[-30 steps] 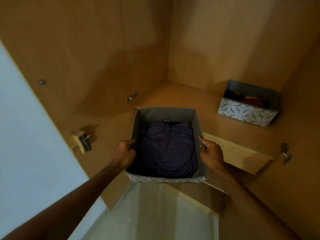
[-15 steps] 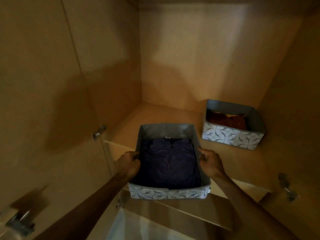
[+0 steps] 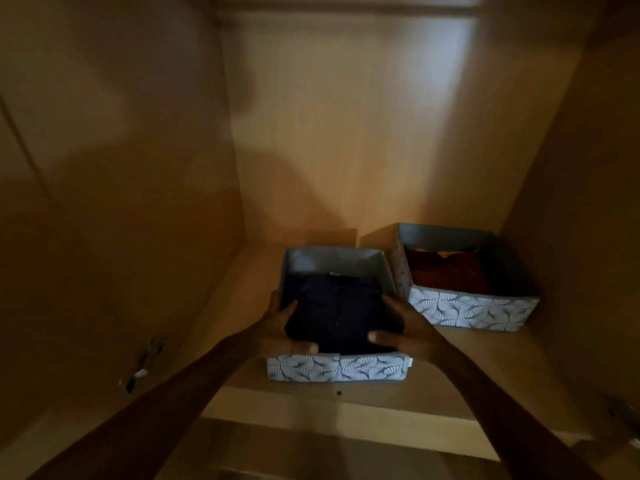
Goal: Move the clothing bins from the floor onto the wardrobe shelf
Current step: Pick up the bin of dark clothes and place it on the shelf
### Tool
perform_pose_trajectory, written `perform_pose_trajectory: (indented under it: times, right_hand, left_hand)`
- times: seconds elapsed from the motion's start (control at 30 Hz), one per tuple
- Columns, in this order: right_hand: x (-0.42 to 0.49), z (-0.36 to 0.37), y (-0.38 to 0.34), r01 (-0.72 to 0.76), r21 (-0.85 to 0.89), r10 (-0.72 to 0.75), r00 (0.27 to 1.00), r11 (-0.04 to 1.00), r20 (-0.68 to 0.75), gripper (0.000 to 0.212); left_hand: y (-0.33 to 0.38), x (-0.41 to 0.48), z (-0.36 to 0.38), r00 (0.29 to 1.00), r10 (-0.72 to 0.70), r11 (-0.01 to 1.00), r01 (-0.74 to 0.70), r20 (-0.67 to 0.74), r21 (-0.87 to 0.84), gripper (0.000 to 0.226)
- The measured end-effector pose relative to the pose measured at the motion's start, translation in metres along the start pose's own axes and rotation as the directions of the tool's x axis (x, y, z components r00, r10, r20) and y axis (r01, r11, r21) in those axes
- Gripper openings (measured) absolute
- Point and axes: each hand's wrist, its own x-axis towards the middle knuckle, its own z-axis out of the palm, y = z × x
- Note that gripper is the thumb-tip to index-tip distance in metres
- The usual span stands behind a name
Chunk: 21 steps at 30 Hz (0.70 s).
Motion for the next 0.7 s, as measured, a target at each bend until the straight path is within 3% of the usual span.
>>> perform_pose_trajectory:
  times: [0.03, 0.1, 0.13, 0.2, 0.23, 0.33, 0.4, 0.5, 0.6, 0.7]
  right_hand:
    - [0.004, 0.004, 0.003, 0.019, -0.066, -0.015, 0.998, 0.998, 0.054, 0.128]
    - [0.004, 0.009, 0.011, 0.174, -0.218, -0.143, 0.978, 0.96, 0.154, 0.119]
    - [0.007, 0.013, 0.012, 0.197, -0.265, -0.159, 0.975, 0.944, 0.158, 0.109]
    - [0.014, 0.014, 0.019, 0.146, -0.204, -0.121, 0.984, 0.968, 0.127, 0.125]
    - [0.018, 0.012, 0.022, 0.166, -0.266, -0.135, 0.982, 0.95, 0.13, 0.135]
    - [0.025, 0.01, 0.027, 0.142, -0.331, -0.134, 0.99, 0.933, 0.047, 0.129]
    - [0.03, 0.012, 0.025, 0.092, -0.372, -0.112, 0.993, 0.924, -0.034, 0.125]
    - [0.038, 0.016, 0.031, 0.013, -0.492, -0.087, 0.988, 0.871, -0.128, 0.115]
    - [0.038, 0.021, 0.027, -0.008, -0.514, -0.104, 0.977, 0.858, -0.188, 0.093]
    - [0.037, 0.029, 0.026, 0.024, -0.551, -0.174, 0.96, 0.834, -0.221, 0.079]
  left_hand:
    - [-0.003, 0.008, -0.003, 1.0, 0.007, 1.0, -0.007, -0.006, 0.014, 0.142]
    - [-0.005, 0.017, -0.004, 1.0, 0.024, 0.997, -0.024, 0.007, 0.075, 0.143]
    - [-0.004, 0.021, -0.004, 0.999, 0.022, 0.994, -0.028, 0.049, 0.108, 0.144]
    - [-0.002, 0.022, -0.002, 0.994, 0.038, 0.984, -0.055, 0.102, 0.167, 0.146]
    - [0.0, 0.021, -0.003, 0.993, 0.048, 0.978, -0.069, 0.111, 0.196, 0.147]
    - [0.002, 0.025, -0.011, 0.988, 0.032, 0.969, -0.068, 0.149, 0.237, 0.15]
    - [-0.001, 0.034, -0.017, 0.996, 0.015, 0.959, -0.04, 0.088, 0.281, 0.147]
    - [-0.006, 0.048, -0.017, 0.989, 0.04, 0.95, 0.006, -0.141, 0.311, 0.132]
    - [-0.009, 0.052, 0.0, 0.935, 0.146, 0.913, -0.001, -0.324, 0.407, 0.103]
    - [-0.02, 0.05, 0.022, 0.889, 0.242, 0.855, -0.007, -0.389, 0.518, 0.087]
